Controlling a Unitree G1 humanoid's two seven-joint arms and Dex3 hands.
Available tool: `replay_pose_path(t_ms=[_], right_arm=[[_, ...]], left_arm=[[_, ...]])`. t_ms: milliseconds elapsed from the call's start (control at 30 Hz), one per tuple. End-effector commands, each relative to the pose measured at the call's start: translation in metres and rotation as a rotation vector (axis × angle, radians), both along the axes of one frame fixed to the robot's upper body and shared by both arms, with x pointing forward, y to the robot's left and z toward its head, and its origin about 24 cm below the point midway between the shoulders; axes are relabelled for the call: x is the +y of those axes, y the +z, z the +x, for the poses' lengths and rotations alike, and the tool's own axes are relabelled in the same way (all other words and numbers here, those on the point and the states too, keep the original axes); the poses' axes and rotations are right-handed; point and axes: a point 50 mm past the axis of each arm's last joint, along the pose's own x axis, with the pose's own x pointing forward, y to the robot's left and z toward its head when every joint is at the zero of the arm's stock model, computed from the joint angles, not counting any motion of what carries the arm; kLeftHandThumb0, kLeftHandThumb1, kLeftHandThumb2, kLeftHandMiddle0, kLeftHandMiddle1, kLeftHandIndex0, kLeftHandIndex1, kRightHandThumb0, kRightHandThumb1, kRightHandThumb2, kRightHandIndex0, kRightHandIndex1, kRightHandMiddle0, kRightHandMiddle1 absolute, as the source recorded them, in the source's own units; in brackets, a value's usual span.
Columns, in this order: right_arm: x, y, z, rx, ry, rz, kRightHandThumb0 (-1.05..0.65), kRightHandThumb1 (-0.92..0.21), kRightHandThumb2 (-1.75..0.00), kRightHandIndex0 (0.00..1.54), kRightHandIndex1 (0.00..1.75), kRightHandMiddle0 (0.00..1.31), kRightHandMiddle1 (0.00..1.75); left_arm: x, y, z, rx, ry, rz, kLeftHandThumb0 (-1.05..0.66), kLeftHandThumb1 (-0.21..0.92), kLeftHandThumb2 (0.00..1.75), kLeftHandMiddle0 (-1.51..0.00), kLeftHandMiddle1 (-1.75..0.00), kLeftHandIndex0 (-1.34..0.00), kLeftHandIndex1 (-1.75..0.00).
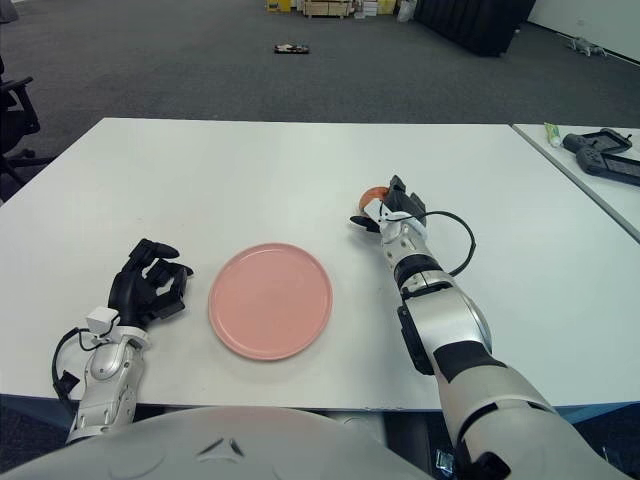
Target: Put the apple into the plate.
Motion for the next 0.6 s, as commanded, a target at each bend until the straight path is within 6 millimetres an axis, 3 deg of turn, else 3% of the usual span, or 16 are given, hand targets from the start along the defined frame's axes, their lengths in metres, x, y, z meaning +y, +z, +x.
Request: replay_pose_path(t_ms=[0, 300, 367, 433, 533, 567], right_arm=[[0.002, -0.010, -0.006, 0.059, -0.013, 0.016, -0.89, -0.79, -0.32, 0.00, 0.00, 0.00, 0.00], [0.000, -0.010, -0.007, 0.034, -0.036, 0.005, -0.84, -0.80, -0.33, 0.00, 0.00, 0.00, 0.00], [-0.005, -0.010, -0.008, 0.026, -0.049, -0.003, -0.79, -0.76, -0.44, 0.00, 0.00, 0.00, 0.01], [-0.010, -0.011, -0.009, 0.024, -0.061, -0.011, -0.73, -0.67, -0.60, 0.03, 0.03, 0.00, 0.14], [-0.011, -0.011, -0.010, -0.001, -0.075, -0.019, -0.67, -0.61, -0.70, 0.02, 0.28, 0.00, 0.36], [-0.009, -0.010, -0.010, -0.029, -0.085, -0.018, -0.65, -0.59, -0.74, 0.01, 0.50, 0.00, 0.56]], left_arm=[[0.001, 0.001, 0.000, 0.000, -0.002, 0.012, -0.01, 0.43, 1.12, -0.58, -1.51, -0.40, -1.75], [0.001, 0.001, -0.001, -0.001, 0.004, 0.011, -0.01, 0.43, 1.11, -0.59, -1.49, -0.40, -1.75], [0.001, 0.001, -0.001, 0.000, 0.004, 0.011, -0.01, 0.43, 1.11, -0.60, -1.49, -0.40, -1.75], [0.001, 0.001, -0.001, 0.001, 0.004, 0.012, -0.01, 0.43, 1.11, -0.60, -1.49, -0.40, -1.75], [0.001, 0.001, -0.001, 0.002, 0.005, 0.013, -0.01, 0.43, 1.11, -0.60, -1.48, -0.40, -1.75], [0.001, 0.001, -0.001, 0.003, 0.006, 0.014, -0.01, 0.43, 1.11, -0.60, -1.49, -0.39, -1.75]])
